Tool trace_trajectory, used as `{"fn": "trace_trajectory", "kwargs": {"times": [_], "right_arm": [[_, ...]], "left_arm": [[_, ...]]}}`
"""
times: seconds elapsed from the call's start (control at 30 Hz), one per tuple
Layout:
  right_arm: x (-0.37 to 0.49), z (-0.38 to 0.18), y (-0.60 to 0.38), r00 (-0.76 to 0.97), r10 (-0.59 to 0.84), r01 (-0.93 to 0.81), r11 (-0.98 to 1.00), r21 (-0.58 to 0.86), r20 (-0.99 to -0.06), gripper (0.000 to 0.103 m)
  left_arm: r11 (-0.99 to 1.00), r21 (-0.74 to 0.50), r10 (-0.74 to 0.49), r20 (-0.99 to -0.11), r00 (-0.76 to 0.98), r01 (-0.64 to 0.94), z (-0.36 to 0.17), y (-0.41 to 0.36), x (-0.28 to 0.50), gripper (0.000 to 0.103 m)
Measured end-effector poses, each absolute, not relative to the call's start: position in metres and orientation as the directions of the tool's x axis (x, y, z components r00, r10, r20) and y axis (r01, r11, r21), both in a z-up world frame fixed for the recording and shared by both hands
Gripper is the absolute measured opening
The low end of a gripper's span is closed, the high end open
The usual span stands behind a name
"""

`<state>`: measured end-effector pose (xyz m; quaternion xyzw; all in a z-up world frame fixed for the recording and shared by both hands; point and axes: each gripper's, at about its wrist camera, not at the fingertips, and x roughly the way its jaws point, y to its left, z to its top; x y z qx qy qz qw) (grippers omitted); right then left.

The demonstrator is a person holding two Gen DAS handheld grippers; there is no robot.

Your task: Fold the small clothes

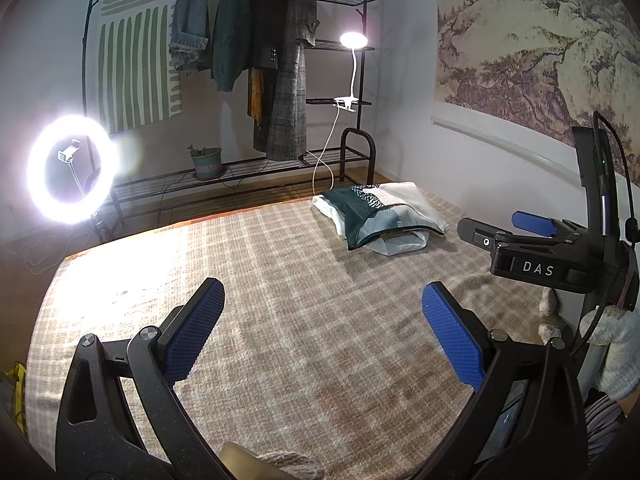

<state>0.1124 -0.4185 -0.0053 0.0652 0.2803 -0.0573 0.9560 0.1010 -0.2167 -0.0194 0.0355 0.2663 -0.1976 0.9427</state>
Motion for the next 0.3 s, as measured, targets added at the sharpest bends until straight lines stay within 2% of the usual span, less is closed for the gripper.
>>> {"fn": "trace_trajectory", "kwargs": {"times": [0.3], "right_arm": [[0.1121,-0.0105,-0.4197,0.835,-0.064,0.136,0.987,0.091,-0.546,0.103]], "left_arm": [[0.92,-0.031,-0.352,-0.505,0.788,0.391,-0.026,-0.2116,0.1012,0.101]]}}
